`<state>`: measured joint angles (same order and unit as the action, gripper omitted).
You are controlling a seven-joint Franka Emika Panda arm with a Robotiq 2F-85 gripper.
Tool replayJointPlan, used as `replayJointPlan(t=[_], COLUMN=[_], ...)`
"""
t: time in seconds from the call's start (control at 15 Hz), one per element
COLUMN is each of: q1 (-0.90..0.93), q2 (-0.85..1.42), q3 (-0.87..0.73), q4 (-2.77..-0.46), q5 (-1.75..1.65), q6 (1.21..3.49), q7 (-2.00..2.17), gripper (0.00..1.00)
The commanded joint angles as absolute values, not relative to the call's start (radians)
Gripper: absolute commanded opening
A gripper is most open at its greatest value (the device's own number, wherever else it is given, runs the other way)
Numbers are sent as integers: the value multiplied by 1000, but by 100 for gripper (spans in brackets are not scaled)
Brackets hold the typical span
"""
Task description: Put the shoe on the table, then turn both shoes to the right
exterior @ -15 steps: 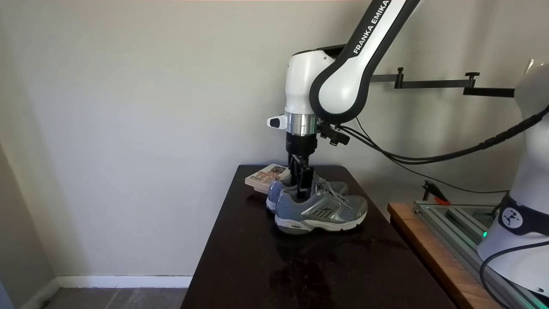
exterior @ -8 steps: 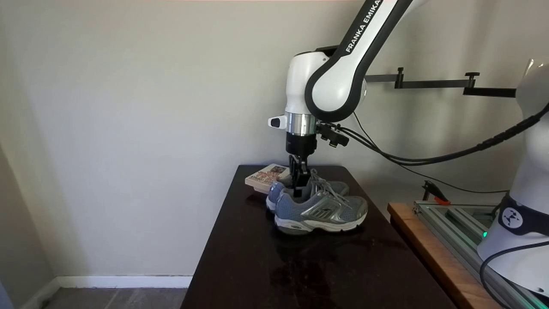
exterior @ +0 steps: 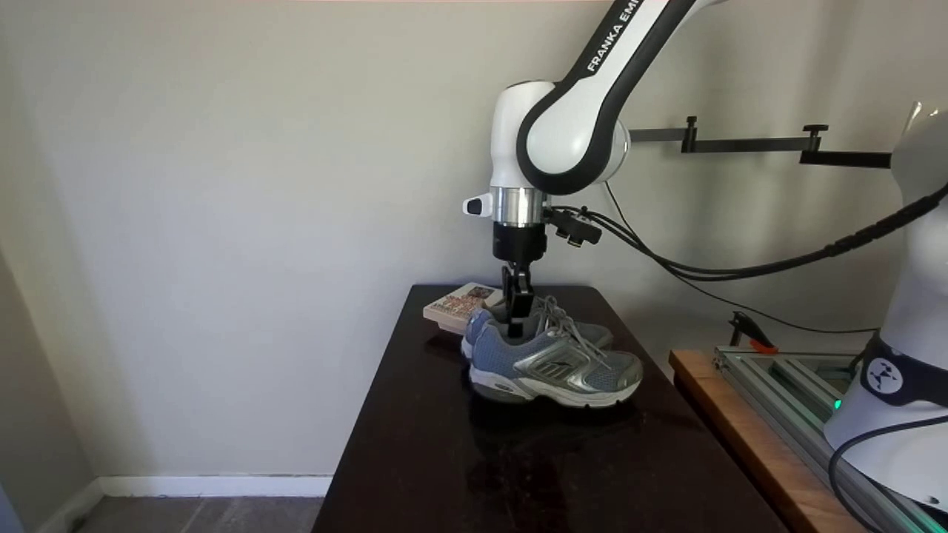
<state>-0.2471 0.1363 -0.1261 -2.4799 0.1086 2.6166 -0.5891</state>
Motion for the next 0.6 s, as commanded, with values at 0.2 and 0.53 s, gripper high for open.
replayJointPlan(t=[0.2, 0.53], q1=[-237, -223], q2=[-17, 6], q3=[-142, -161], q4=[-2443, -2432], q5=[179, 149], q6=[2340, 2339], q7=[-487, -462], gripper=[4, 15])
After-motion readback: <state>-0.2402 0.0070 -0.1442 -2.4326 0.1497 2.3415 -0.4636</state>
